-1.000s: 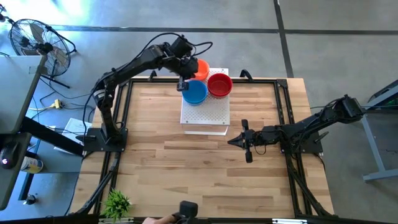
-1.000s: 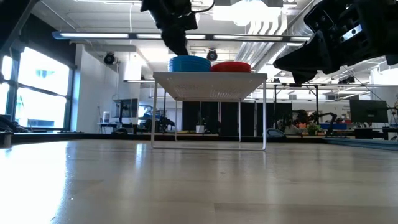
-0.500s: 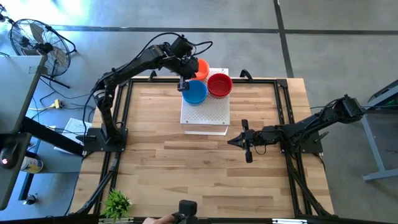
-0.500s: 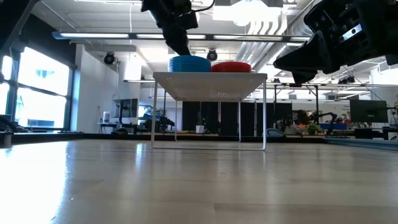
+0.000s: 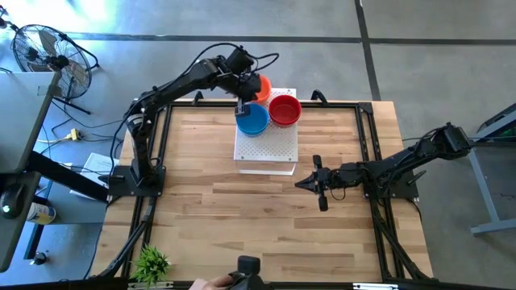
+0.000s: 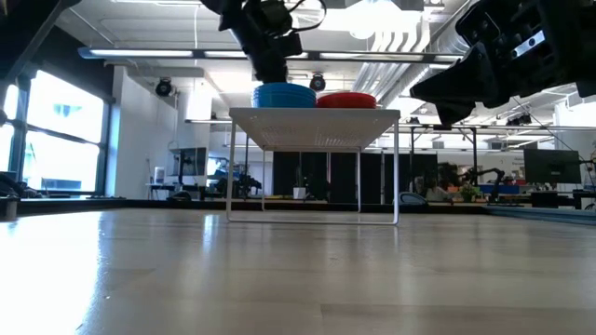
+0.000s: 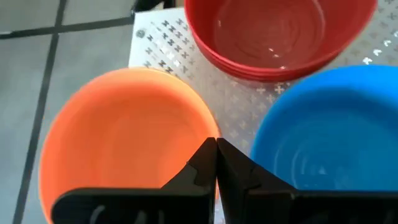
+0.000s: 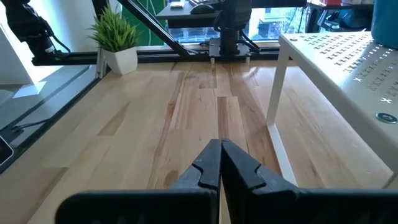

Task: Pick & Place Mini bowls
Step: Stack the orange bowl on top of the orange bowls on the shelf, then return to Home Position

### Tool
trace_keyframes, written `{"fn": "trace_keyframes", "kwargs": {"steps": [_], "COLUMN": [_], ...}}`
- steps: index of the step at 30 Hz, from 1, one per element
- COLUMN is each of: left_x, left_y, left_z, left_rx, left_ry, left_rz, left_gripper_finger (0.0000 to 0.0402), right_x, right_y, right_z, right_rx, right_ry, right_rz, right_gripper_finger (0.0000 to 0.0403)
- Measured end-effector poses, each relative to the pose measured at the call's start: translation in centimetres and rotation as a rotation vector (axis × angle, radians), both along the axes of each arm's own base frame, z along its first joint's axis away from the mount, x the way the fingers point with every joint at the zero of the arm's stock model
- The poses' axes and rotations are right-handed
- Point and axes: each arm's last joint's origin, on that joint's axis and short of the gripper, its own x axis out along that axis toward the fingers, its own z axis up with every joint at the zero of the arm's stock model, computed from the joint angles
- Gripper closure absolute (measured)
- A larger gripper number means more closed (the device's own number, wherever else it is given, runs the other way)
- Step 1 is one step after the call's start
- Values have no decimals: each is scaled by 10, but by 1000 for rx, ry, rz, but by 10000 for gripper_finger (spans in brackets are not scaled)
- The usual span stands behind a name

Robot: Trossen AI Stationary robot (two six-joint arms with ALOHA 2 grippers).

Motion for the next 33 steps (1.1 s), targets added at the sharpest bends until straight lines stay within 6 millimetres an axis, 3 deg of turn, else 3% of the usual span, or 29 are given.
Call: {"fn": "trace_keyframes", "kwargs": {"steps": [8,13,19,23,33], "left_x": [-6,-13,-6,-6,-1], "left_y": [-6,-23,-40,-41,-36], "left_z": [16,30,35,35,41], "left_rx": [18,-65,-93,-134,-116], "left_ry": [-55,-115,-162,-178,-244], "left_rz": [-11,-87,-175,-200,-67], "left_gripper_finger": [401,401,401,401,401], "right_x": [0,0,0,-1,-2], "right_y": [0,0,0,3,9], "right_z": [0,0,0,0,1], "right_rx": [-3,-9,-11,-26,-70], "right_ry": [-1,-1,-2,-4,-19], "right_rz": [0,2,2,18,49], "right_gripper_finger": [403,403,403,403,403]}}
